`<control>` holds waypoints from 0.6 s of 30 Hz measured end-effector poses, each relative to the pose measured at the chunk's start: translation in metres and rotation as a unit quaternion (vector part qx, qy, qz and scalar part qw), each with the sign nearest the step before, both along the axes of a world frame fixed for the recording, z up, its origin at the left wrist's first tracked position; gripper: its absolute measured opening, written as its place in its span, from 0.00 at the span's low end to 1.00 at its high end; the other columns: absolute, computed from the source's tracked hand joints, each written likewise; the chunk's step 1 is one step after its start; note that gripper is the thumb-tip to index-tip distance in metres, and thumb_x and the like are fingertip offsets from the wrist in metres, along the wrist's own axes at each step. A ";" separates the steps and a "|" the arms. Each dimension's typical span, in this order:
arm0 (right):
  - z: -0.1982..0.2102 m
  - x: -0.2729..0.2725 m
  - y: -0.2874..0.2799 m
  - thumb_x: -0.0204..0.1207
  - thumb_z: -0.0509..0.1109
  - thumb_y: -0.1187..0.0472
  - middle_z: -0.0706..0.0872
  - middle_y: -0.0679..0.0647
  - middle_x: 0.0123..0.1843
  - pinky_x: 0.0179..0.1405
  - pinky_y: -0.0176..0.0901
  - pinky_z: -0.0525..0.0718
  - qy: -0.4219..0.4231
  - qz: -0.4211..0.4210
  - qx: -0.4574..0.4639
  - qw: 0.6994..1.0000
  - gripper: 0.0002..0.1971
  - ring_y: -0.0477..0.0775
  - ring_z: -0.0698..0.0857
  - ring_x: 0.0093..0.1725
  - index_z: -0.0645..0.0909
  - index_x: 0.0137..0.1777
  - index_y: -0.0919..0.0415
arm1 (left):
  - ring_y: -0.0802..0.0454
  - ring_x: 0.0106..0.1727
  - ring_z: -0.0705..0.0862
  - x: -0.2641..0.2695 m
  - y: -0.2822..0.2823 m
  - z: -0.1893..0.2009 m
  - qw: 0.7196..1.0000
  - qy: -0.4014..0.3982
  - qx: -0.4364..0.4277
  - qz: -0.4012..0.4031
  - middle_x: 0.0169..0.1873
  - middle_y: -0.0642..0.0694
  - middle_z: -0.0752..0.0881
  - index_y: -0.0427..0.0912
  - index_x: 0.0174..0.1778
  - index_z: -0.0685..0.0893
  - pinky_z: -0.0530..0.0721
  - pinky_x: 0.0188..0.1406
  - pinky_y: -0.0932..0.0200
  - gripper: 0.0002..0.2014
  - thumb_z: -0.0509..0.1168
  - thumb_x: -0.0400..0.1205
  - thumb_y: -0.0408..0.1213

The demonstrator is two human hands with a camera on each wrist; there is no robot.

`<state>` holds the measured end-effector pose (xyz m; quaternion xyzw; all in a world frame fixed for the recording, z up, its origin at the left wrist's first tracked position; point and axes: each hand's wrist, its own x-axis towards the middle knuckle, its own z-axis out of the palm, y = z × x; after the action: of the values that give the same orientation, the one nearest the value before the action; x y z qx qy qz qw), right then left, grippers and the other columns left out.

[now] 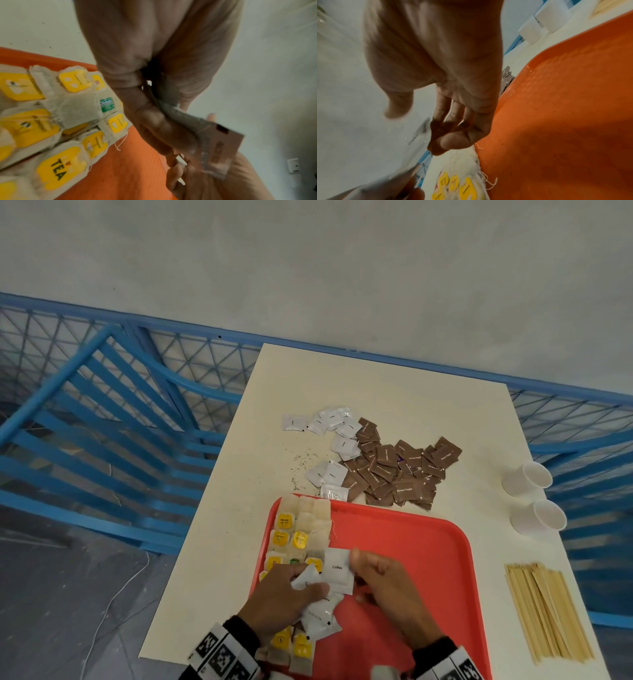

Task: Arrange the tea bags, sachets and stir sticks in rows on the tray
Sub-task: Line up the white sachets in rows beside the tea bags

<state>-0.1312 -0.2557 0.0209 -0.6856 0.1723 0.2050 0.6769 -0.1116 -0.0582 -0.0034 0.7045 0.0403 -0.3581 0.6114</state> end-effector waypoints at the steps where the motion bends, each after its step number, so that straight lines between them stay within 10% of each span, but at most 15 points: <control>1: -0.002 0.000 0.002 0.77 0.73 0.45 0.88 0.58 0.36 0.32 0.42 0.76 -0.004 0.000 -0.009 1.000 0.18 0.50 0.78 0.33 0.90 0.46 0.62 | 0.50 0.43 0.91 0.000 0.000 -0.001 1.000 0.002 0.000 -0.002 0.44 0.44 0.94 0.40 0.50 0.92 0.88 0.42 0.58 0.07 0.74 0.81 0.39; 10: -0.068 0.075 -0.017 0.75 0.77 0.66 0.80 0.54 0.23 0.27 0.37 0.74 0.025 -0.084 -0.204 0.975 0.13 0.46 0.74 0.24 0.83 0.30 0.68 | 0.56 0.33 0.85 0.003 0.017 -0.004 0.999 -0.003 0.040 0.006 0.31 0.47 0.87 0.35 0.39 0.87 0.82 0.33 0.60 0.11 0.73 0.81 0.40; 18: -0.104 0.107 -0.019 0.67 0.84 0.60 0.91 0.54 0.33 0.39 0.42 0.85 0.065 -0.075 -0.303 0.948 0.09 0.49 0.86 0.34 0.87 0.32 0.62 | 0.54 0.32 0.88 -0.003 0.038 -0.006 0.997 0.024 0.055 0.057 0.32 0.43 0.90 0.38 0.42 0.91 0.83 0.28 0.59 0.07 0.74 0.80 0.38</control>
<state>-0.0240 -0.2746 -0.0828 -0.8286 0.3210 0.1358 0.4381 -0.1143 -0.0198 -0.0092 0.7251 0.1147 -0.3361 0.5900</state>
